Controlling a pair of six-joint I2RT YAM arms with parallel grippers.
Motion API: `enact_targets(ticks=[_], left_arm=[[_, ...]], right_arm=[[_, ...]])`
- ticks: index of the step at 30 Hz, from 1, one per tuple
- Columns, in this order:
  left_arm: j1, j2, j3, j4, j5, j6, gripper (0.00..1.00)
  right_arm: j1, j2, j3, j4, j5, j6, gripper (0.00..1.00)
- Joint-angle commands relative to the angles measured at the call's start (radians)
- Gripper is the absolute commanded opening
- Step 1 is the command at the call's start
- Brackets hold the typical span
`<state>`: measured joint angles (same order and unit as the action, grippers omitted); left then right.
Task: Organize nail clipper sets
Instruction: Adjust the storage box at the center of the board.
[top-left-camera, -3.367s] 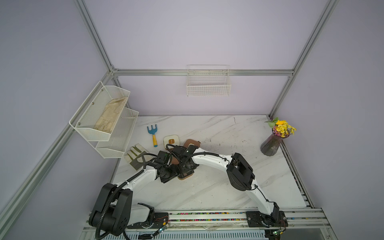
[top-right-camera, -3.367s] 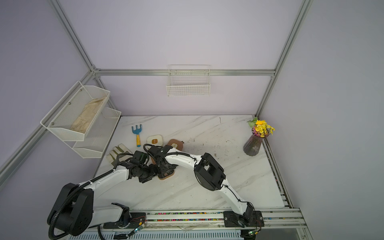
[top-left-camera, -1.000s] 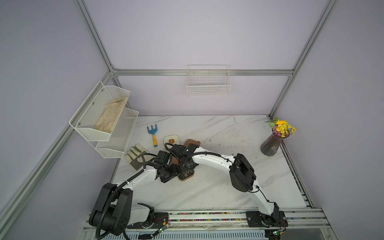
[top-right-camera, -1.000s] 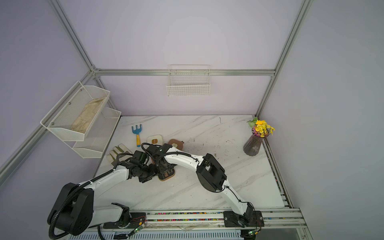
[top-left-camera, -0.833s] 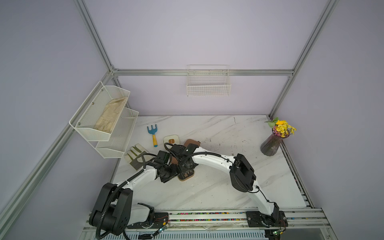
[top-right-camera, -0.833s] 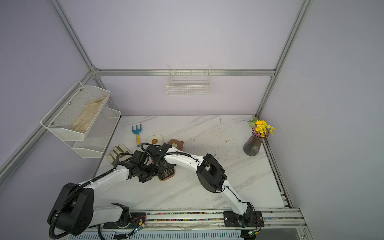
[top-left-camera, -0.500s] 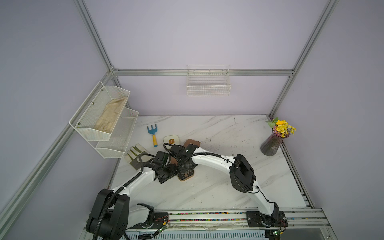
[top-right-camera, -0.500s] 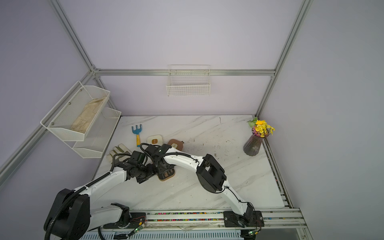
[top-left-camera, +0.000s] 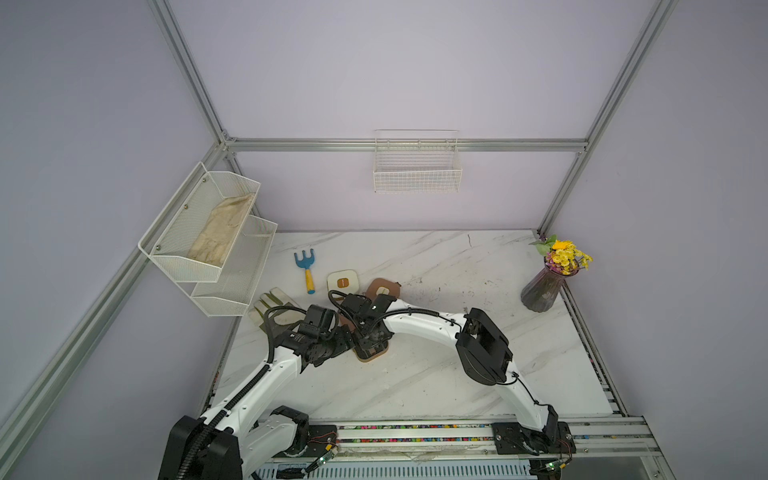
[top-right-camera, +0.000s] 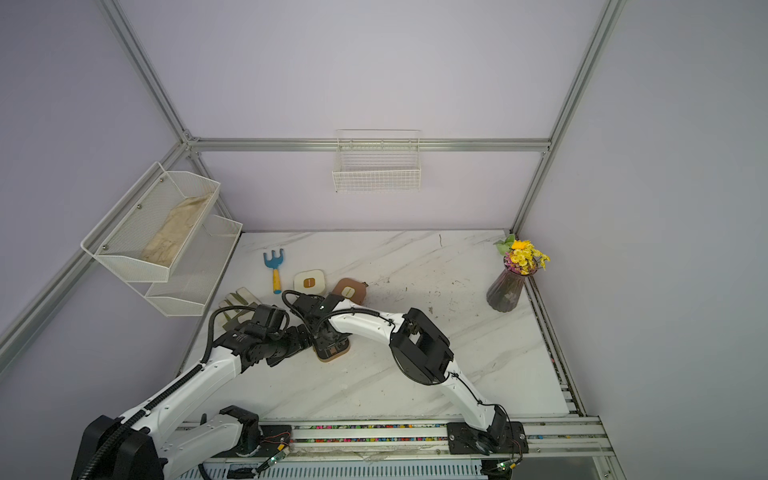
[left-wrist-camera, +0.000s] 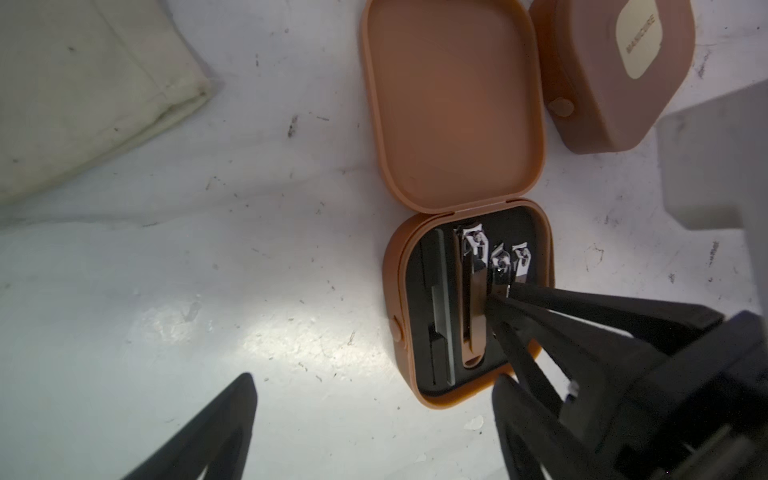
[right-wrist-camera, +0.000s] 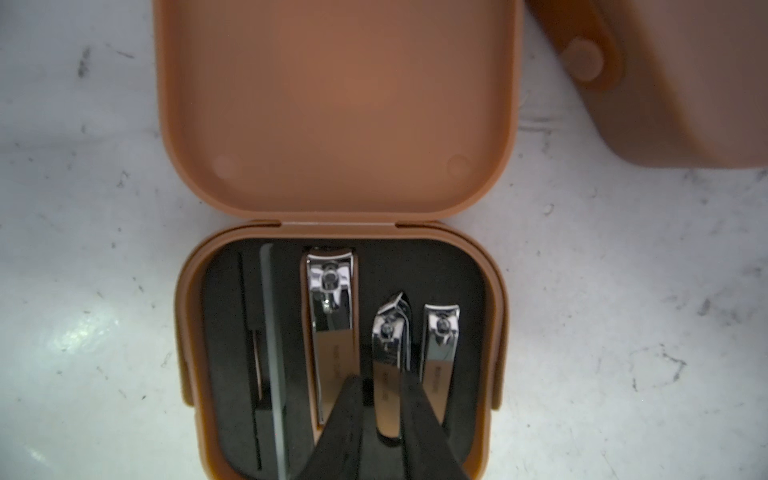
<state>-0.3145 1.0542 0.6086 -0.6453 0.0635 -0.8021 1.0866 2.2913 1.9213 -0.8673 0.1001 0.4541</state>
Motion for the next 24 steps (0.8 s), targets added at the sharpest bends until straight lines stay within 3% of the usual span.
enact_targets(ticks=[1, 8, 18, 21, 24], left_arm=[[0.008, -0.018, 0.065, -0.035, -0.043, 0.002, 0.88], [0.018, -0.038, 0.065, -0.053, -0.068, 0.017, 0.89], [0.108, -0.089, 0.09, -0.069, -0.12, 0.048, 0.91], [0.157, -0.061, 0.111, -0.027, -0.054, 0.034, 0.89], [0.198, -0.02, 0.167, -0.018, -0.005, 0.024, 0.89]], right_arm=[[-0.008, -0.041, -0.023, 0.016, 0.019, 0.008, 0.2], [-0.016, -0.056, -0.041, 0.027, 0.023, 0.009, 0.19], [-0.016, -0.232, -0.071, 0.065, 0.029, 0.027, 0.35], [-0.017, -0.298, -0.159, 0.099, -0.024, 0.076, 0.4], [-0.017, -0.363, -0.297, 0.237, -0.166, 0.14, 0.43]])
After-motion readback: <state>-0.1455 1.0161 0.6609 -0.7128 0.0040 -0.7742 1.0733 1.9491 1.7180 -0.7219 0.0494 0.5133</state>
